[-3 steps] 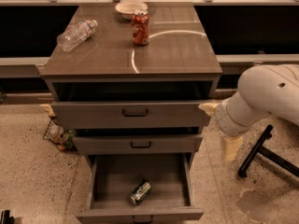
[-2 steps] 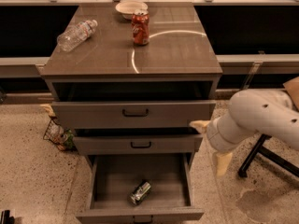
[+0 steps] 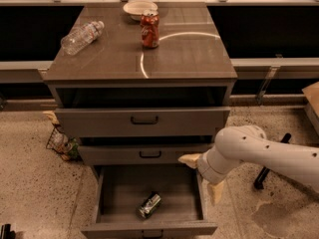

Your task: Pick green can from bottom drawer and place on counter

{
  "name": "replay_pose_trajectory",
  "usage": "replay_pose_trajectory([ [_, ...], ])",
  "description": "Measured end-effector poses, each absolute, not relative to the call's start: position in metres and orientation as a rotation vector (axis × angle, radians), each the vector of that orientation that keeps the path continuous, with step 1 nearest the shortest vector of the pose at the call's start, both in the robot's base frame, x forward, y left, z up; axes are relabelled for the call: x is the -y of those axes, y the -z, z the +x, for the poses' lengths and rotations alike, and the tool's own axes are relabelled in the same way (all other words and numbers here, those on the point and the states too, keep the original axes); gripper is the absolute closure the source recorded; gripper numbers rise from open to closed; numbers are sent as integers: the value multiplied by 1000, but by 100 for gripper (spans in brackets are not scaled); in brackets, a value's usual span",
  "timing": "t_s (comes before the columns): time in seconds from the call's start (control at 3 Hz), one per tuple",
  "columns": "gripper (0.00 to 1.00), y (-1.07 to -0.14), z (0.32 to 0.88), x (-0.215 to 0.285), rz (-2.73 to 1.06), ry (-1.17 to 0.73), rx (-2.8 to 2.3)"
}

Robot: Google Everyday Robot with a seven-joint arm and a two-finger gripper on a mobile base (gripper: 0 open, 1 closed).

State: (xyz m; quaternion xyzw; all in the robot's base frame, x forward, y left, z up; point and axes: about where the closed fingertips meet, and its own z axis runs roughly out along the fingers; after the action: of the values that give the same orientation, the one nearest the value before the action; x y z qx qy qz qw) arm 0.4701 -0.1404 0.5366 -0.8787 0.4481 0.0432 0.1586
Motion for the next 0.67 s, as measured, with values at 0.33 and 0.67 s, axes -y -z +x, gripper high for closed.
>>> replay_pose_trajectory([
  [0.33,0,-477,472,119,-2632,-135,-1151],
  [0.67,0,-423,473,101,-2765,-131,-1026],
])
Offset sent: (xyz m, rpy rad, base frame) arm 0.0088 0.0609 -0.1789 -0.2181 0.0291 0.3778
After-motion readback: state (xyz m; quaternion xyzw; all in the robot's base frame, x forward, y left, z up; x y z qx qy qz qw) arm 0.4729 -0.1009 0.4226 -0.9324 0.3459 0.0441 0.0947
